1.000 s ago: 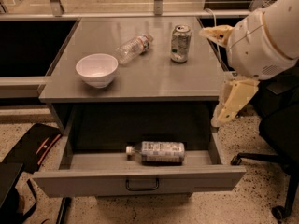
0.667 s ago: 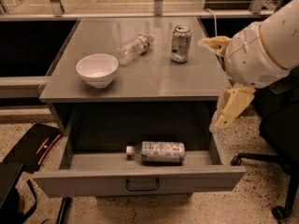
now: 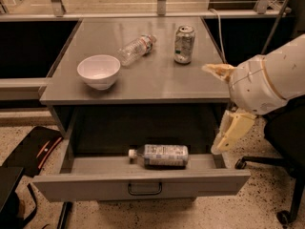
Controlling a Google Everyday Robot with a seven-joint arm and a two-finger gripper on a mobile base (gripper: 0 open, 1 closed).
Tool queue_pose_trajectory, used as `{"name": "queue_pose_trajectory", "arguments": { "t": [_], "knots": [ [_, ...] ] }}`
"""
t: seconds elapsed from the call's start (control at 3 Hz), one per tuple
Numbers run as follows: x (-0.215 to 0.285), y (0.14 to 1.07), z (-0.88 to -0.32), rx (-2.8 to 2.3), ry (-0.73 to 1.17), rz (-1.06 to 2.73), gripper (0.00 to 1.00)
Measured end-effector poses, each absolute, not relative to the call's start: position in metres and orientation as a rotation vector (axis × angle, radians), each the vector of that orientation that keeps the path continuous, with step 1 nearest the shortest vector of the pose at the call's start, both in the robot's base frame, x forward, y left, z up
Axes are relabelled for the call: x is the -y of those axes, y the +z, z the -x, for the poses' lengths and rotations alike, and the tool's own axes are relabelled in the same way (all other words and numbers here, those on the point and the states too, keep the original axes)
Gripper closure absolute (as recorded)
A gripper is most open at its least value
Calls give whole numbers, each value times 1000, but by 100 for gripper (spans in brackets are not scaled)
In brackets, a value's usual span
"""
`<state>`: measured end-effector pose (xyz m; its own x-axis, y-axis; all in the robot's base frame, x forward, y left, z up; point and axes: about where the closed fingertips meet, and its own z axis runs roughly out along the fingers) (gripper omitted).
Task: Pick blue plastic bottle from top drawer and place on counter
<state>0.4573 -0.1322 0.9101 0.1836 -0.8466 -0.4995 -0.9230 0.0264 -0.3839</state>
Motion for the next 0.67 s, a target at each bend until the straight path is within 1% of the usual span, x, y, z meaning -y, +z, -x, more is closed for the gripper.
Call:
{"name": "queue_pose_trajectory", "arguments": {
  "t": [0.33,0.67],
  "knots": [
    [112,887,-461,-1592,324,1895,0],
    [82,824,-459,-1456,636,1917,0]
  ]
}}
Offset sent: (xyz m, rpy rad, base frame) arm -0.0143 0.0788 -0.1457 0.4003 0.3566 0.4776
